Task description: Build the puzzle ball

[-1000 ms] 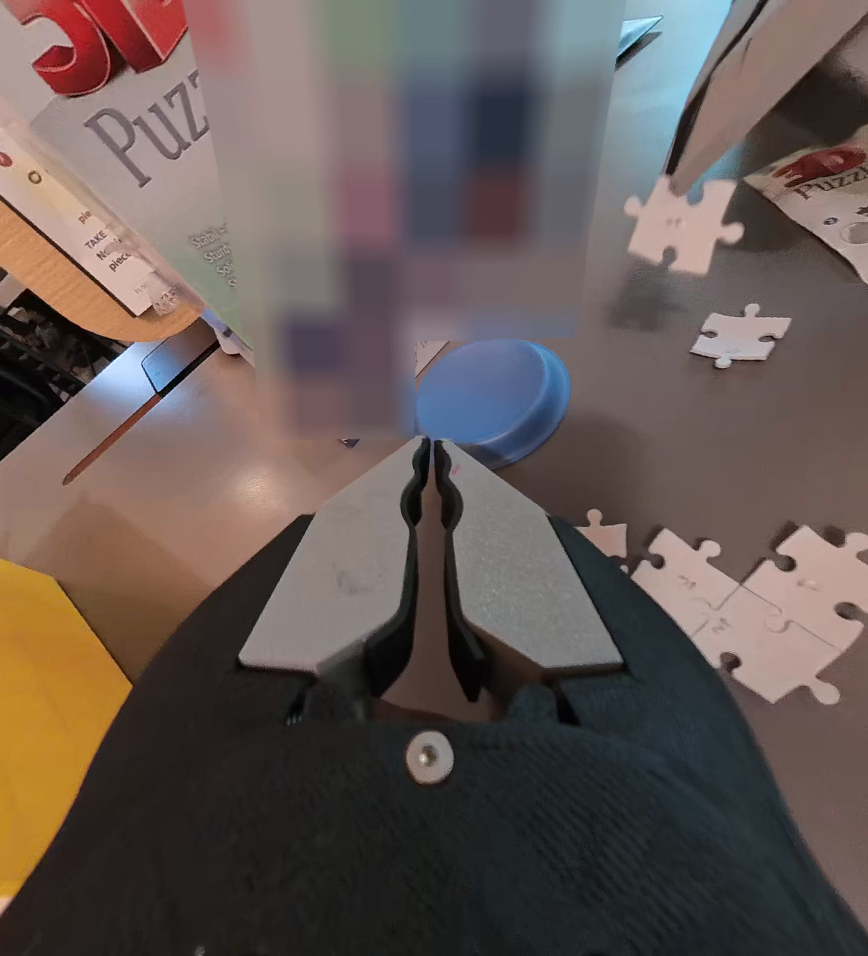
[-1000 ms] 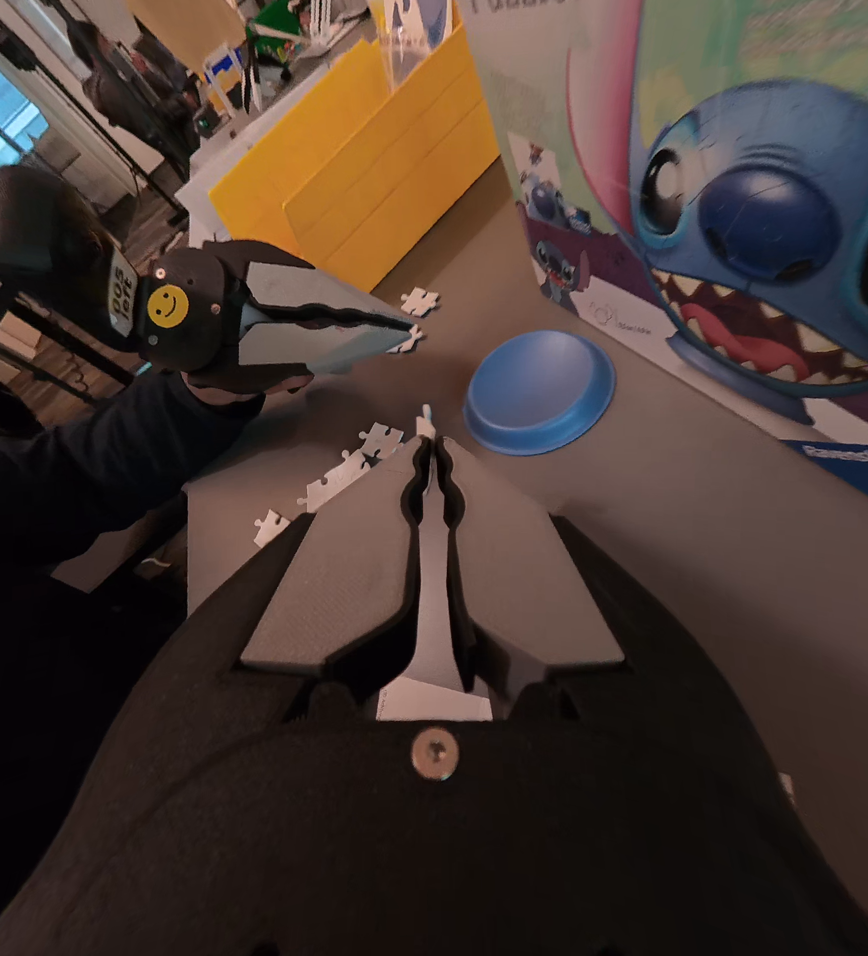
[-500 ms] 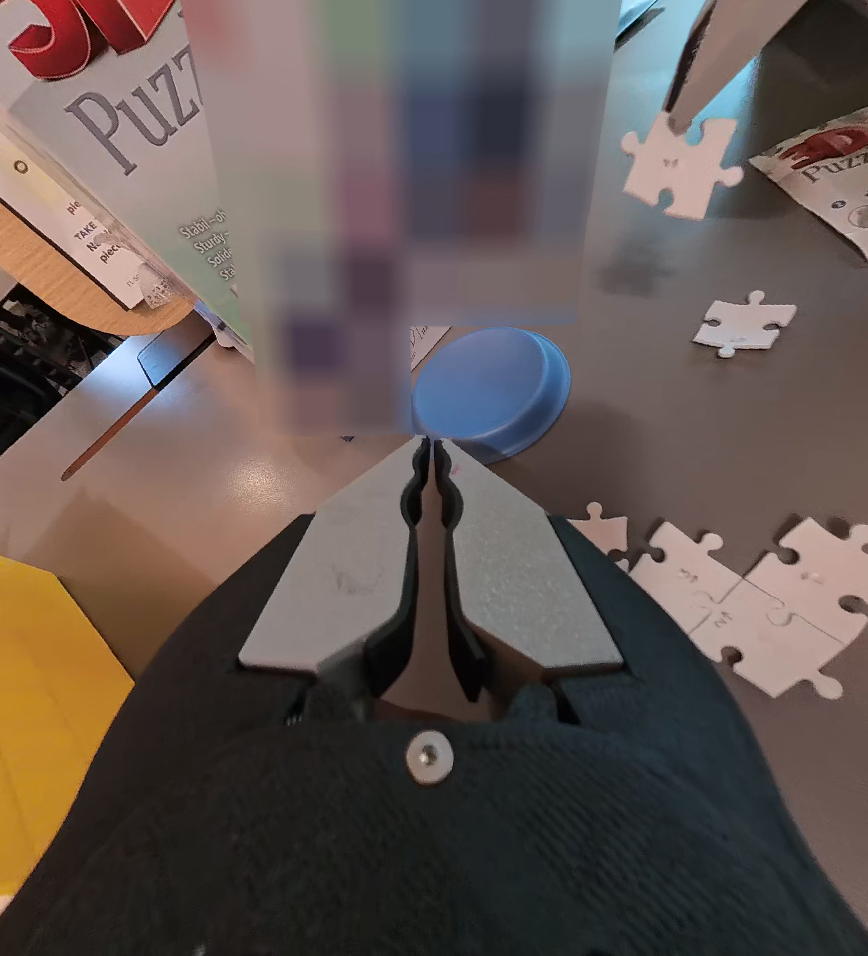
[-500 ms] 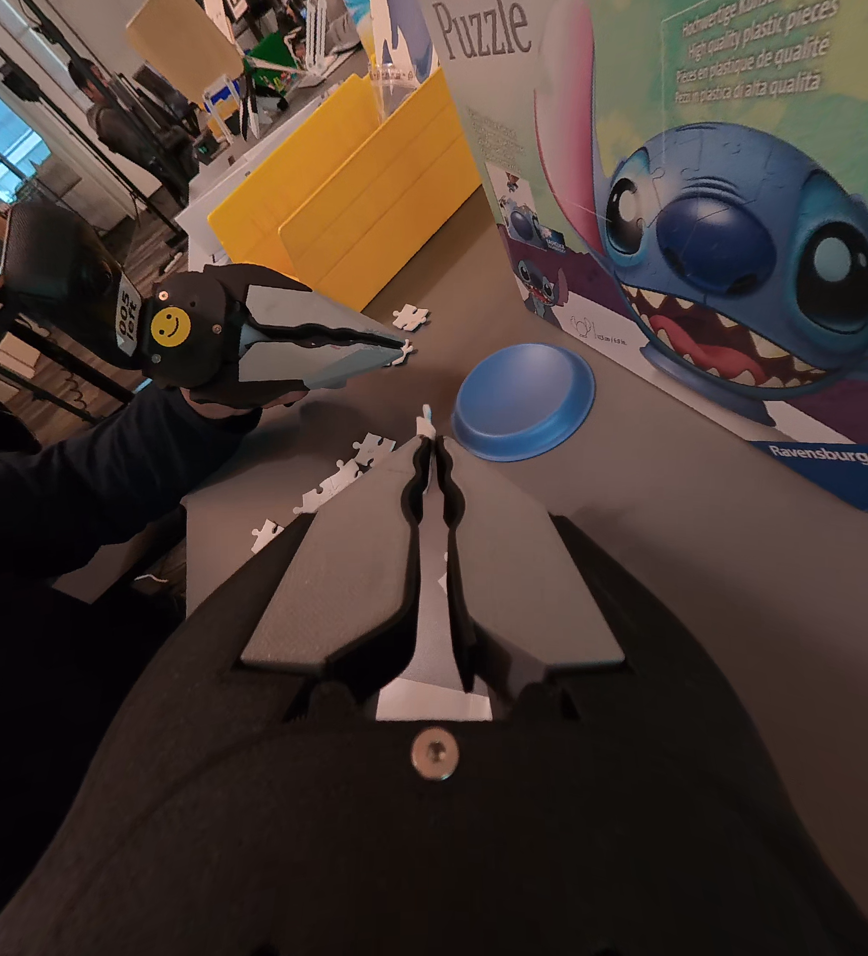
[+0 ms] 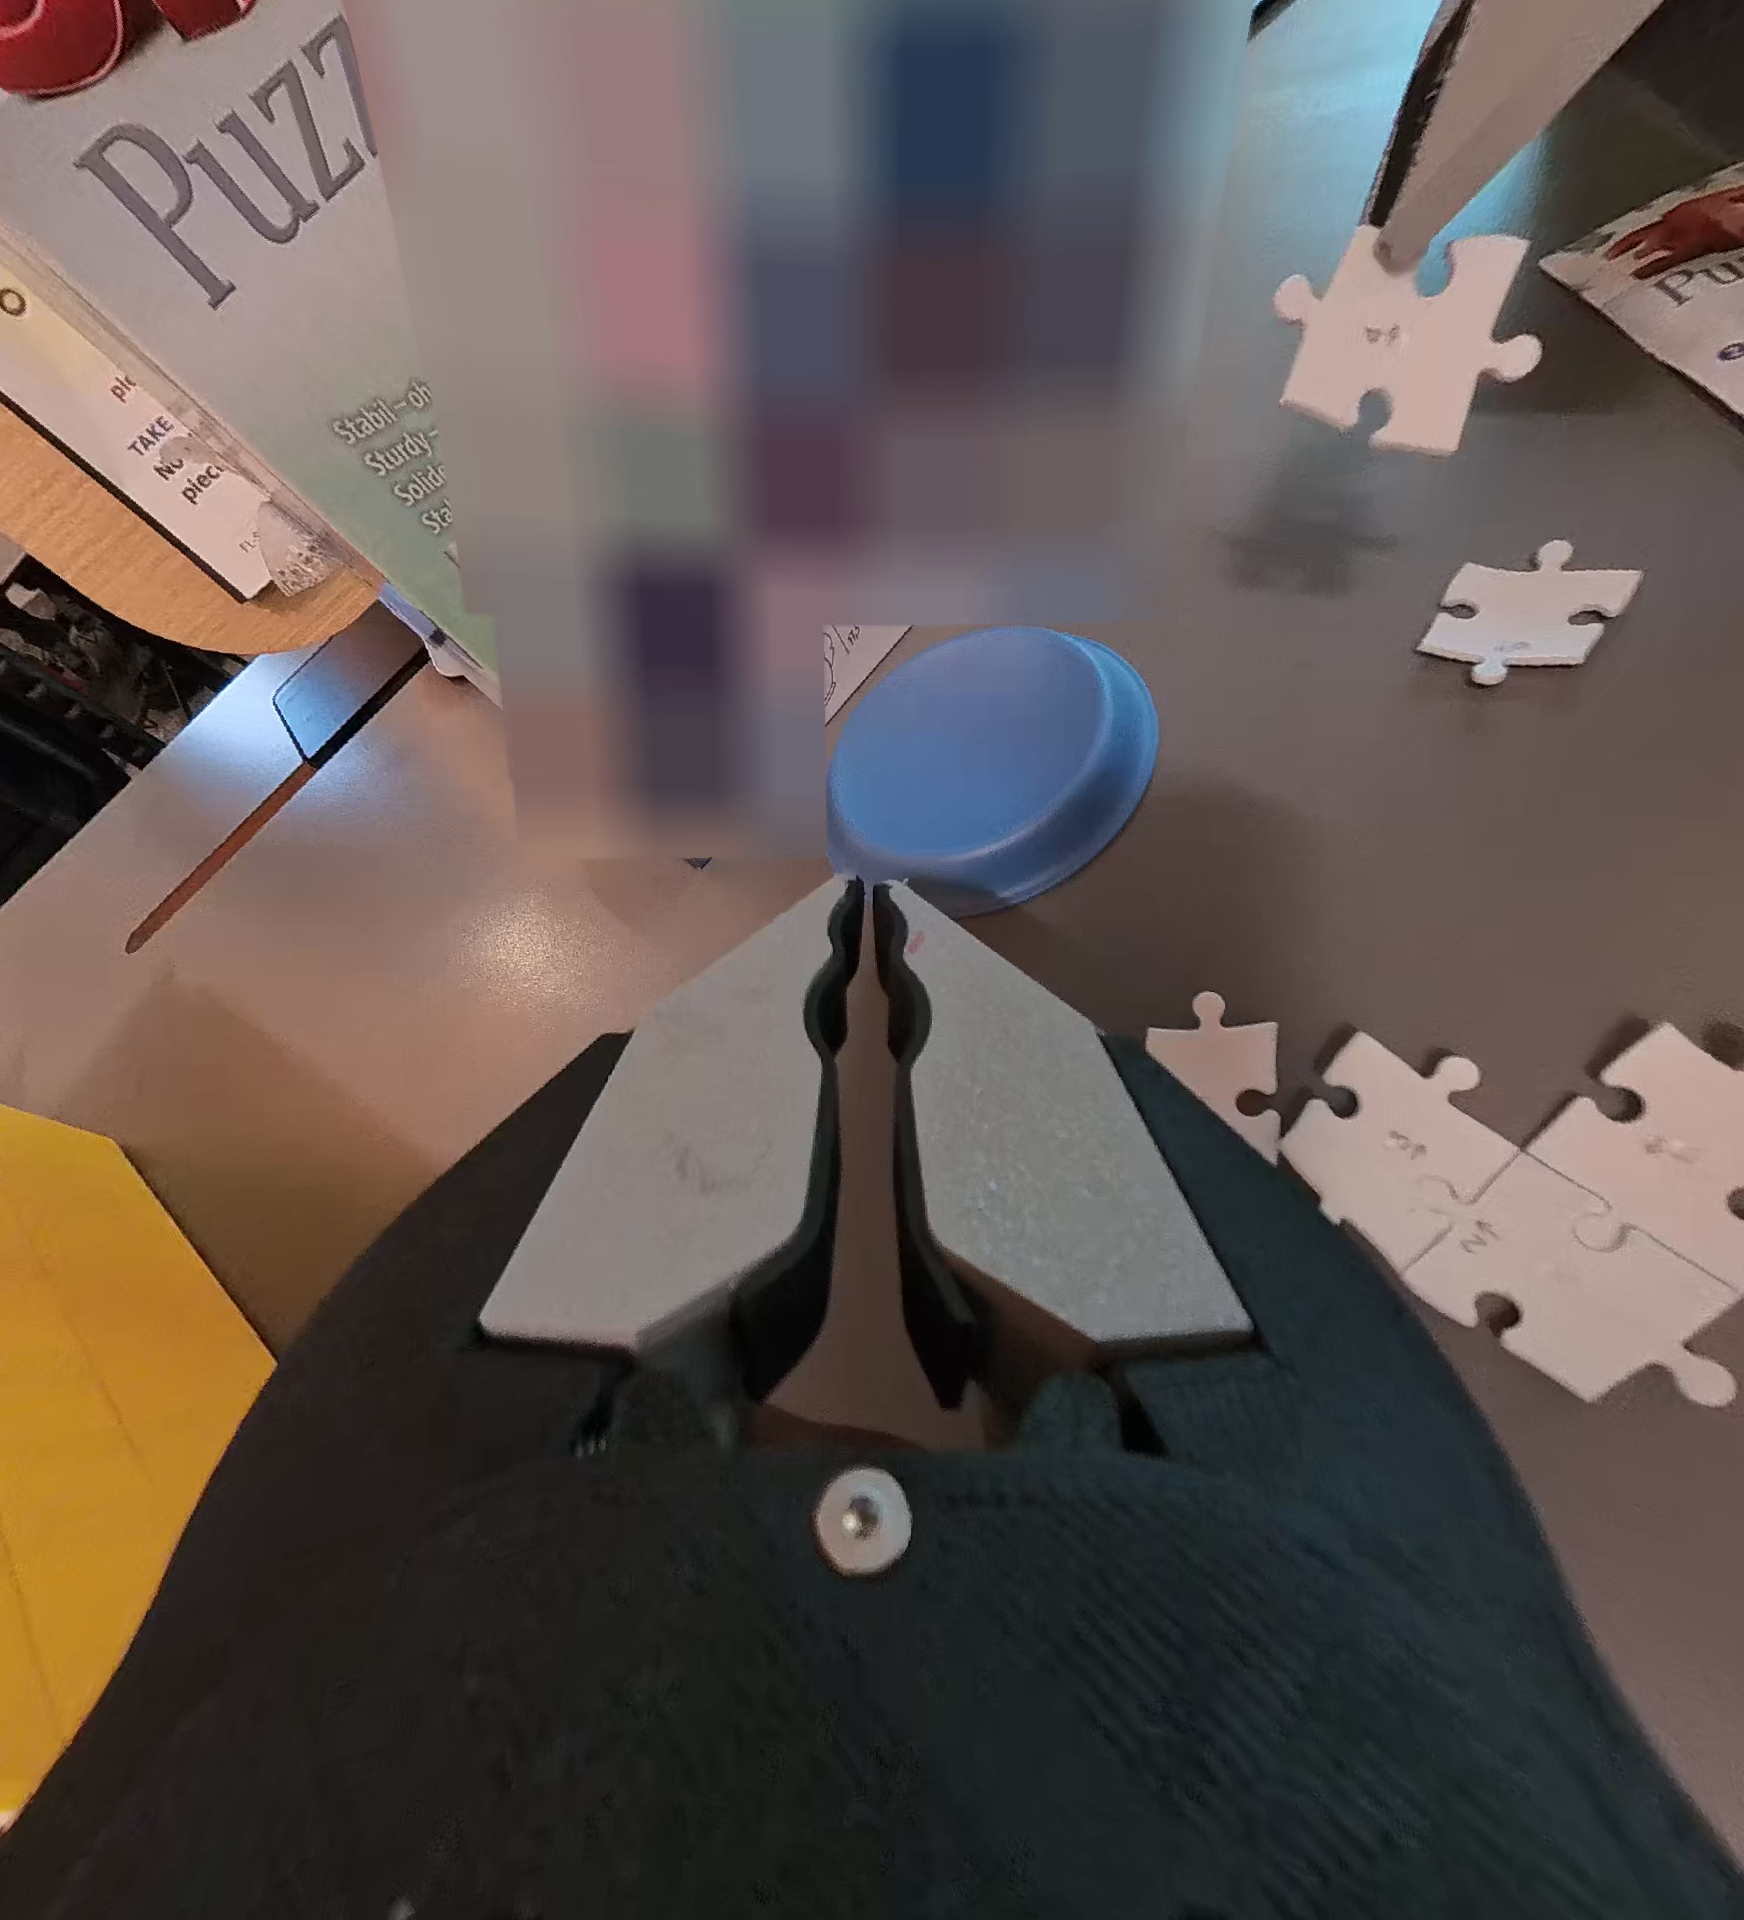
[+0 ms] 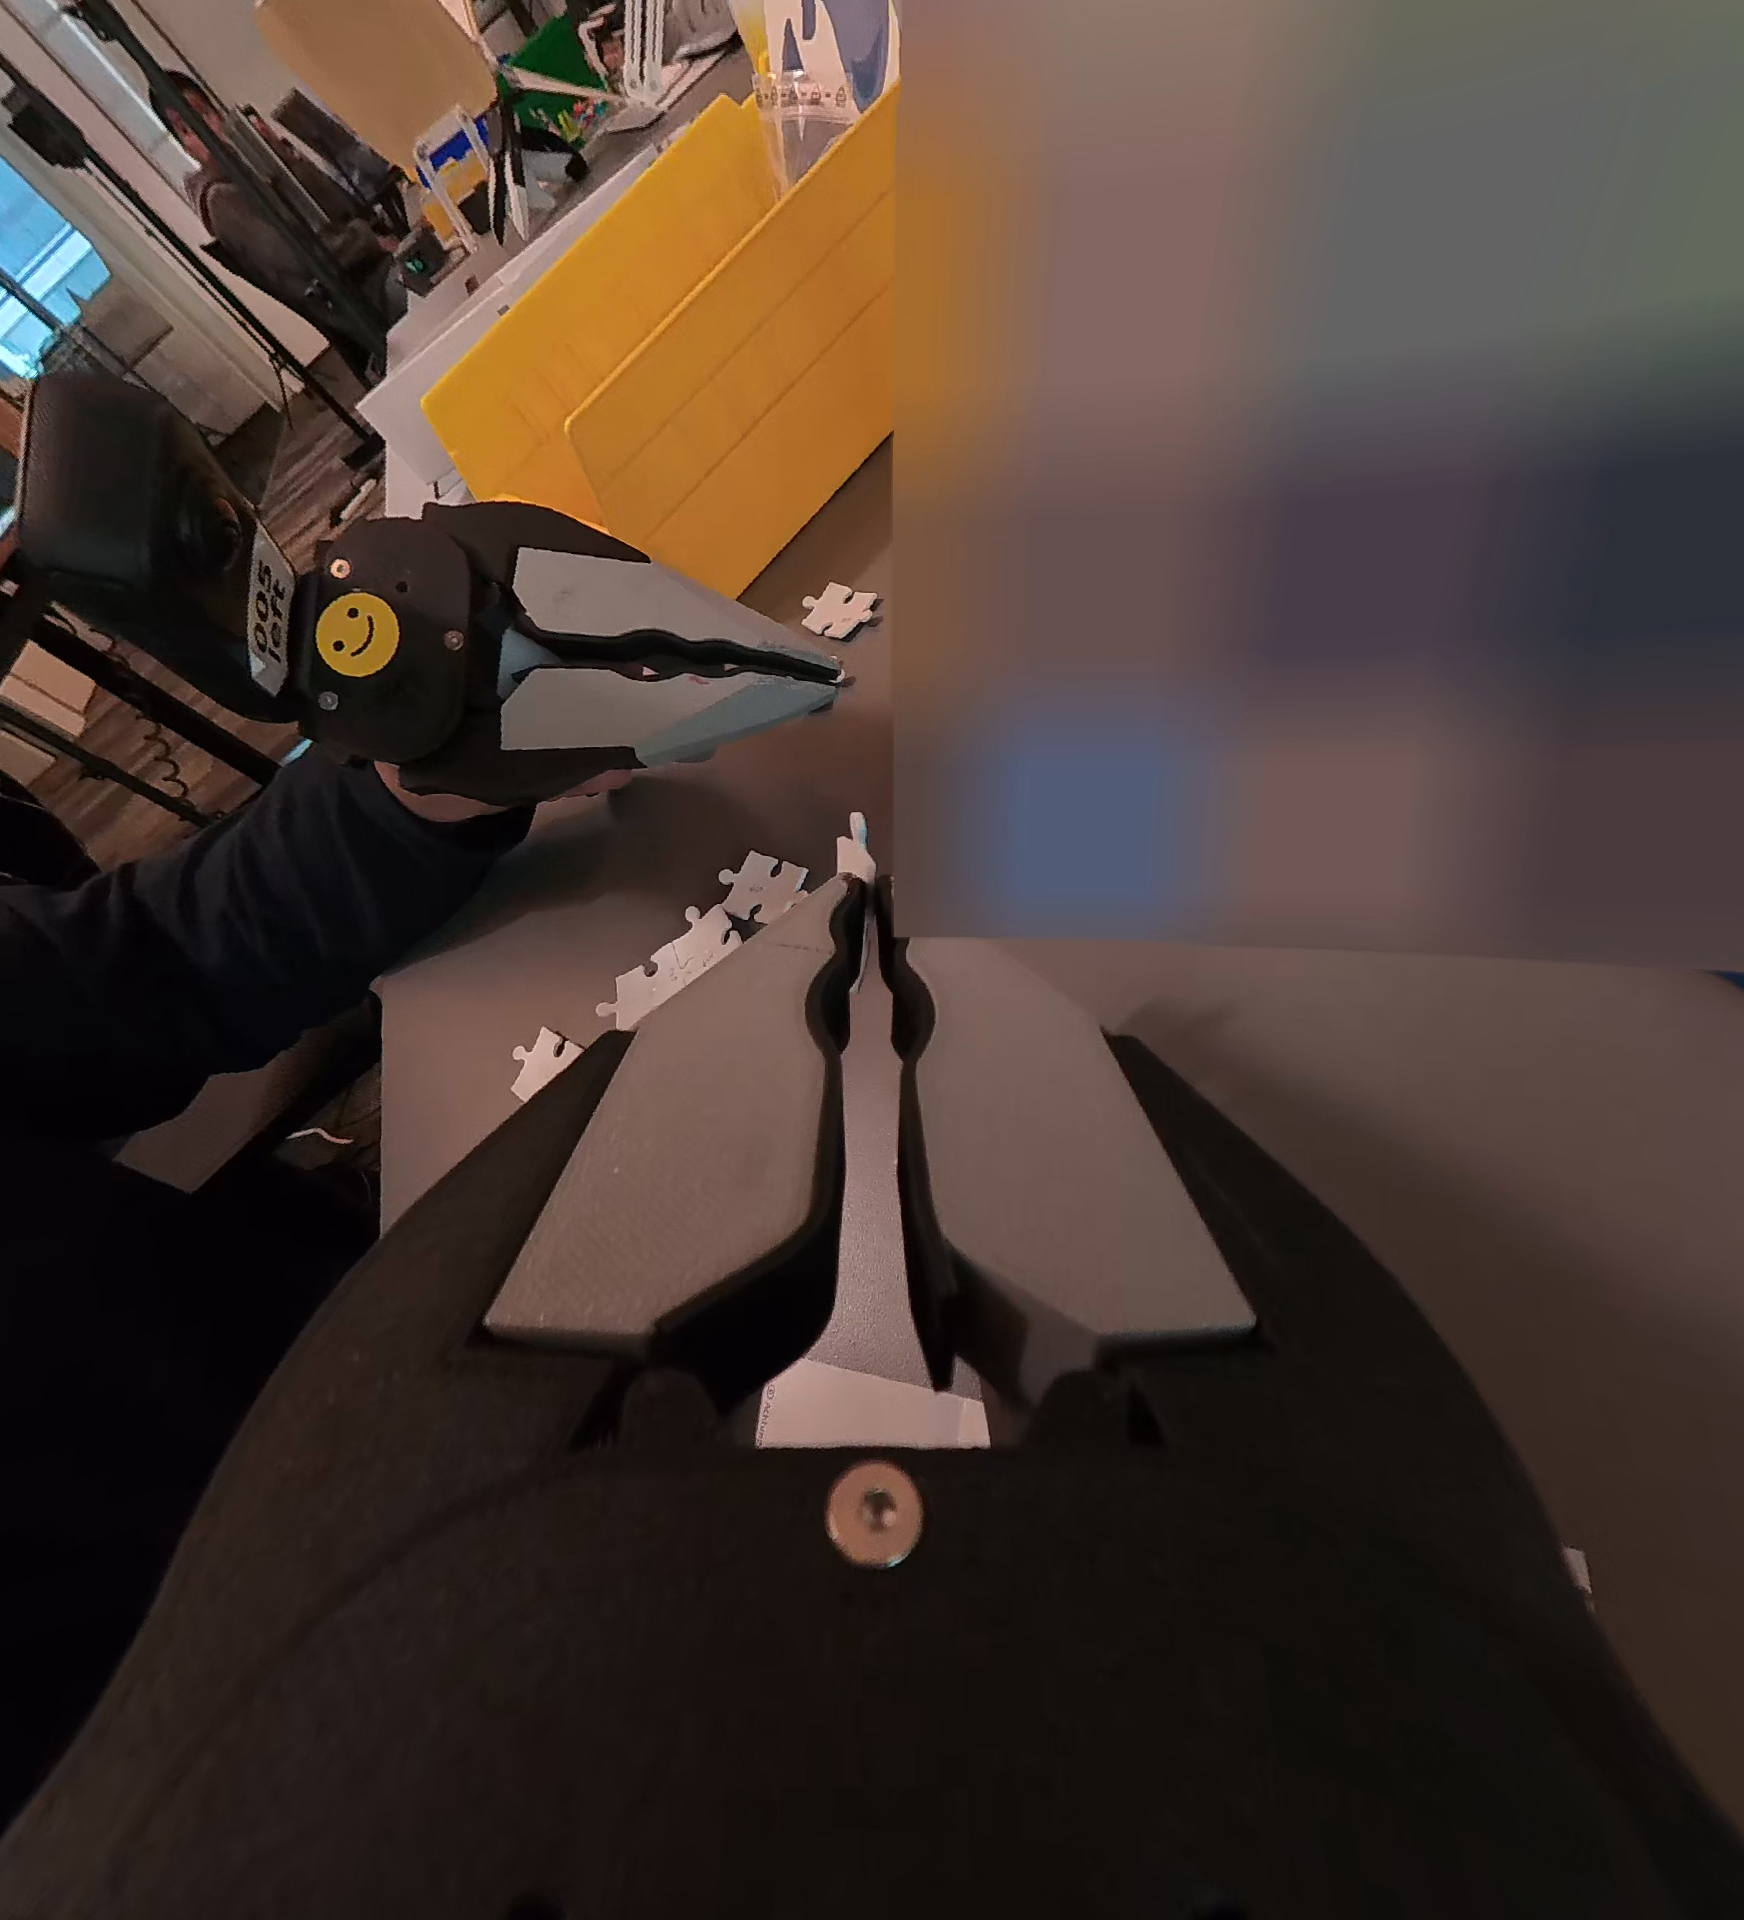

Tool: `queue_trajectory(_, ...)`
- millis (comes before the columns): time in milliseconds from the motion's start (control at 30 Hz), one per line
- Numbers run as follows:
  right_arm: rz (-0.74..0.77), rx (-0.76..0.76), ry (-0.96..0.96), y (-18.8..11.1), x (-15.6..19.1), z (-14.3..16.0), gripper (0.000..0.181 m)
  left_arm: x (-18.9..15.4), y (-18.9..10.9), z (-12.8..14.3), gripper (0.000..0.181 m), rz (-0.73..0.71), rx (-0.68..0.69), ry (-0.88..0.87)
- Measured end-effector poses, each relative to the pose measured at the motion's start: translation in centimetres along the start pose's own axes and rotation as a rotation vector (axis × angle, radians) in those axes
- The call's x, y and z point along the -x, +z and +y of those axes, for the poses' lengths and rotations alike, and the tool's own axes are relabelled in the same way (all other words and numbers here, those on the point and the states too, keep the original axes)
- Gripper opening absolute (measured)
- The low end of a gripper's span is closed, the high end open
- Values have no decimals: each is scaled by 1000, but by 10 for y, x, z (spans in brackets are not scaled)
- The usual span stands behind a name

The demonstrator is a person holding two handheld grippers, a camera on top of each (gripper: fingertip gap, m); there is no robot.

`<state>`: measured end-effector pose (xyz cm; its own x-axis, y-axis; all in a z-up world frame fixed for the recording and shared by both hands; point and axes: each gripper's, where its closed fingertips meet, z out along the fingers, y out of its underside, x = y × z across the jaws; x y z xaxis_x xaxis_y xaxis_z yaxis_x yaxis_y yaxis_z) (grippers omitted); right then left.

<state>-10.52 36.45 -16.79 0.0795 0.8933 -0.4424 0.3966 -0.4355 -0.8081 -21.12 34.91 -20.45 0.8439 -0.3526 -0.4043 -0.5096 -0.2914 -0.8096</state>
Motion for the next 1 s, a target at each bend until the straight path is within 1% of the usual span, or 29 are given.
queue_trajectory(600,-11,18,6,5,1,4,0,0,3,3,0,-9,16,16)
queue_trajectory(1000,-11,24,9,7,1,6,0,7,0,-3,0,-47,-18,13)
